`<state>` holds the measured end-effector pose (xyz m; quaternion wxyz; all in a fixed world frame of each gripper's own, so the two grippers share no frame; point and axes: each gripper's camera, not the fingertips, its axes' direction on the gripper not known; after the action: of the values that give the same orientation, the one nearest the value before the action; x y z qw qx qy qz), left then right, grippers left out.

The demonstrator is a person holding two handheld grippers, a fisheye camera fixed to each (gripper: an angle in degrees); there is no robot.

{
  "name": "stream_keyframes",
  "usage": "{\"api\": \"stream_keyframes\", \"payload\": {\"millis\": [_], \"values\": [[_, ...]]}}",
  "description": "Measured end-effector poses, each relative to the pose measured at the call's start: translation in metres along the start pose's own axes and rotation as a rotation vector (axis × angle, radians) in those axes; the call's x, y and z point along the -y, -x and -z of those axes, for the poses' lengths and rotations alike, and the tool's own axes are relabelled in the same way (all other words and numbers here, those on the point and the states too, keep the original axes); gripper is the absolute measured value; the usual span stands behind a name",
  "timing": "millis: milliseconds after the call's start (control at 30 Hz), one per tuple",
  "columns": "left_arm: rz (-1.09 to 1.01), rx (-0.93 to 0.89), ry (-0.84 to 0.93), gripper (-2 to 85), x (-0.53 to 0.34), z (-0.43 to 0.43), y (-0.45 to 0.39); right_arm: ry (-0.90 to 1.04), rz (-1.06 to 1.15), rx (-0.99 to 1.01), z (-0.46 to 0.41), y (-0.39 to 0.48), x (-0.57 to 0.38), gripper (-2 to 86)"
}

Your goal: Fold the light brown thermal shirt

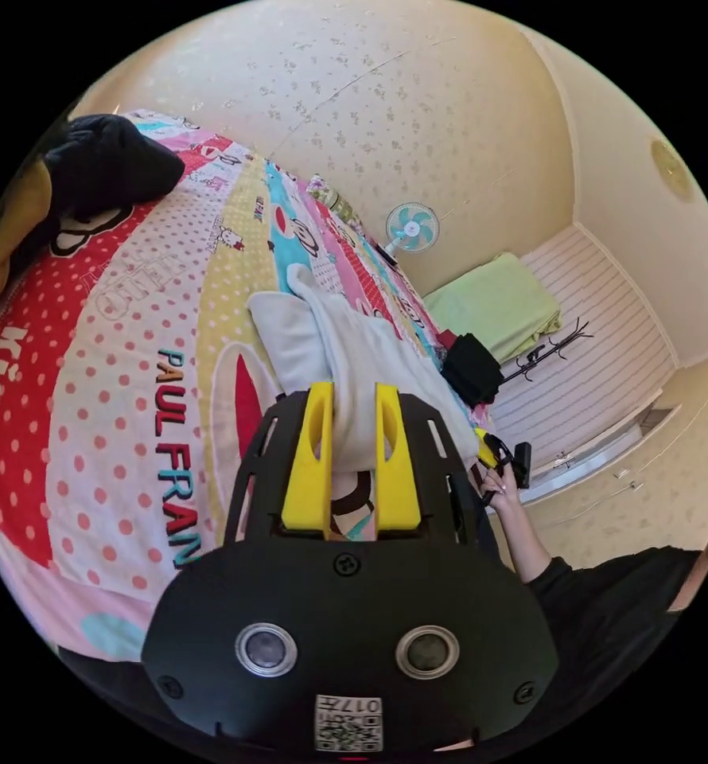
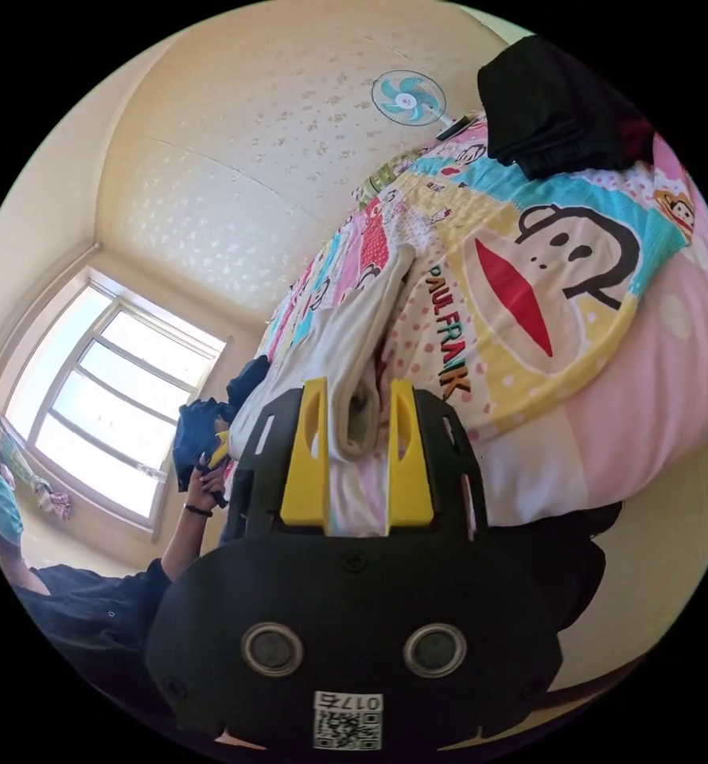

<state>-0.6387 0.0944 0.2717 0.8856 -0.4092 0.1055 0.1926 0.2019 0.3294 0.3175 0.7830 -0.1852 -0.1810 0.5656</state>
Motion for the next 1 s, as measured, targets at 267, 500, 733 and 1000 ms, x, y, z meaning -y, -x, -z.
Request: {"api": "stream_keyframes", "payload": {"millis": [267, 500, 733, 1000], "values": [[-0.003, -0.125, -0.043, 1.9, -0.052, 0.045, -0.023, -0.017, 0.021, -0.049, 0.042, 0.023, -0.002, 3.1], [0.179, -0.246, -0.059, 3.9, -0.132, 0.024, 0.017, 0.003, -0.155, -0.001, 0.033, -0.024, -0.034, 3.5], [-0.004, -0.092, -0.193, 8.3, -0.077, 0.065, -0.020, -0.032, 0.058, -0.130, 0.026, 0.026, 0.027, 12.0], [-0.055, 0.176, 0.065, 6.0, 0.022, -0.033, -0.033, 0.204, 0.033, -0.288, -0.089, 0.027, 0.098, 13.0]]}}
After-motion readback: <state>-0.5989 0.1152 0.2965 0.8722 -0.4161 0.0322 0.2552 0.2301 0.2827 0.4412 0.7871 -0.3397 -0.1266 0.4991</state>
